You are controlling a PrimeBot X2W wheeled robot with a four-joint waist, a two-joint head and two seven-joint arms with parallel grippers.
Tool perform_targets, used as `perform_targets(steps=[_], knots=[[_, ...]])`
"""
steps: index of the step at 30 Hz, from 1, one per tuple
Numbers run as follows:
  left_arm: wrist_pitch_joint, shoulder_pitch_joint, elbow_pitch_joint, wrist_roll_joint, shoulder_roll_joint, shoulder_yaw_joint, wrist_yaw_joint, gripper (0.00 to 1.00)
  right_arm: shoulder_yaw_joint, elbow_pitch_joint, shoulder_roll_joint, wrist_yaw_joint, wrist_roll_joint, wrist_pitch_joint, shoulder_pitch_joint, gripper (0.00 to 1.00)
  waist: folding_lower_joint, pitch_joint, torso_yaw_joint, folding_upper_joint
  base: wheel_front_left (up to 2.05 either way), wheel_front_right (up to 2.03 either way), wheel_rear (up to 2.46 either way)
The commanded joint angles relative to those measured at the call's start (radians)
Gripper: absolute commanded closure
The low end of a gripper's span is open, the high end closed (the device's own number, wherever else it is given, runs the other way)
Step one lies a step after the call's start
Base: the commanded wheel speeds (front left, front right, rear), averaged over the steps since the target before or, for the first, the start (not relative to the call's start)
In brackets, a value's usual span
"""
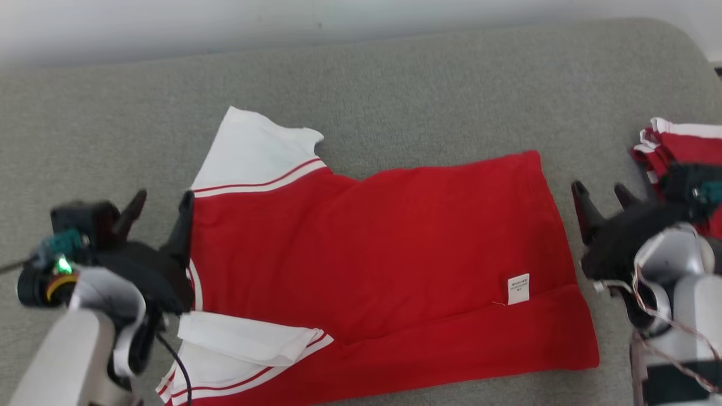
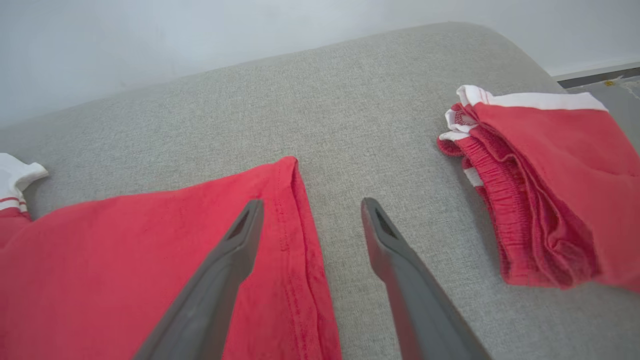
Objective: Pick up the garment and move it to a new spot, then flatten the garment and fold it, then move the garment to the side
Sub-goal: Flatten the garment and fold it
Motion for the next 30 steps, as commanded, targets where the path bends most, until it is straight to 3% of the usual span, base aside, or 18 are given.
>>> perform_targets(steps=[1, 10, 22, 30], knots=[[0.016, -0.049, 0.025, -0.011, 0.011, 0.000, -0.015, 0.00, 0.011, 0.031, -0.001, -0.002, 0.013, 0.011, -0.050, 0.00, -0.0002, 0.062, -0.034, -0.0001, 0.00, 0.00, 0.00], [0.125, -0.249, 0.162, -0.019, 0.043, -0.028, -0.074, 0.00, 0.061, 0.252, -0.016, -0.002, -0.014, 0.054, -0.265, 0.00, -0.0002, 0.147, -0.077, -0.0001, 0.00, 0.00, 0.00], [0.155, -0.417, 0.220, -0.010, 0.046, -0.042, -0.086, 0.00, 0.075, 0.437, -0.011, -0.002, -0.005, -0.015, -0.427, 0.00, -0.0002, 0.228, -0.083, -0.0001, 0.00, 0.00, 0.00], [0.105, -0.470, 0.270, 0.010, 0.015, -0.052, -0.064, 0.00, 0.159, 0.455, -0.016, -0.002, 0.027, -0.061, -0.441, 0.00, -0.0002, 0.231, -0.086, -0.0001, 0.00, 0.00, 0.00]])
